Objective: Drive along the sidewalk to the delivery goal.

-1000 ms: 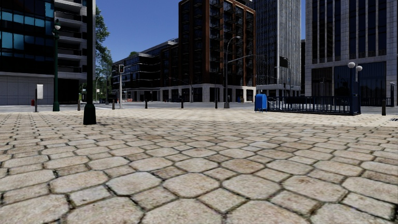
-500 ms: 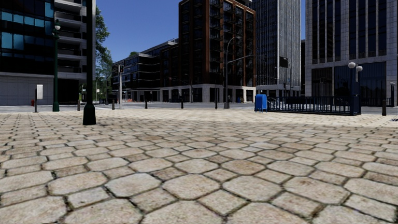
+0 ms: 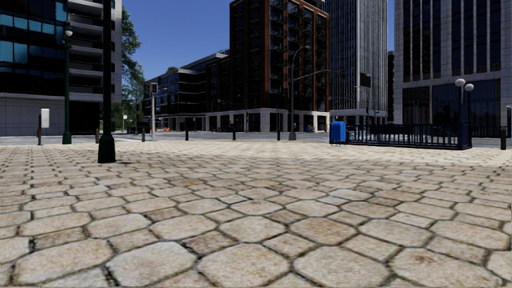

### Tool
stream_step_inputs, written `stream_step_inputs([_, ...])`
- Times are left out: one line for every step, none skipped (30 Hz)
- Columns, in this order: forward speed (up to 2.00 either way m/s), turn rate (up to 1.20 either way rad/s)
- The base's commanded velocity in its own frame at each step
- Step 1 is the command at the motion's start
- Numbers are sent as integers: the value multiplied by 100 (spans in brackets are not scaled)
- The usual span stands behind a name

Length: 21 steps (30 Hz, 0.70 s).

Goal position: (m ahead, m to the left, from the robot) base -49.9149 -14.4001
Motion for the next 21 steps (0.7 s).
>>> stream_step_inputs([86,10])
stream_step_inputs([86,10])
stream_step_inputs([86,10])
stream_step_inputs([86,10])
stream_step_inputs([86,10])
stream_step_inputs([86,10])
stream_step_inputs([86,10])
stream_step_inputs([86,10])
stream_step_inputs([86,11])
stream_step_inputs([86,12])
stream_step_inputs([86,12])
stream_step_inputs([86,12])
stream_step_inputs([86,12])
stream_step_inputs([86,14])
stream_step_inputs([86,16])
stream_step_inputs([86,17])
stream_step_inputs([86,18])
stream_step_inputs([86,18])
stream_step_inputs([86,19])
stream_step_inputs([86,20])
stream_step_inputs([86,21])
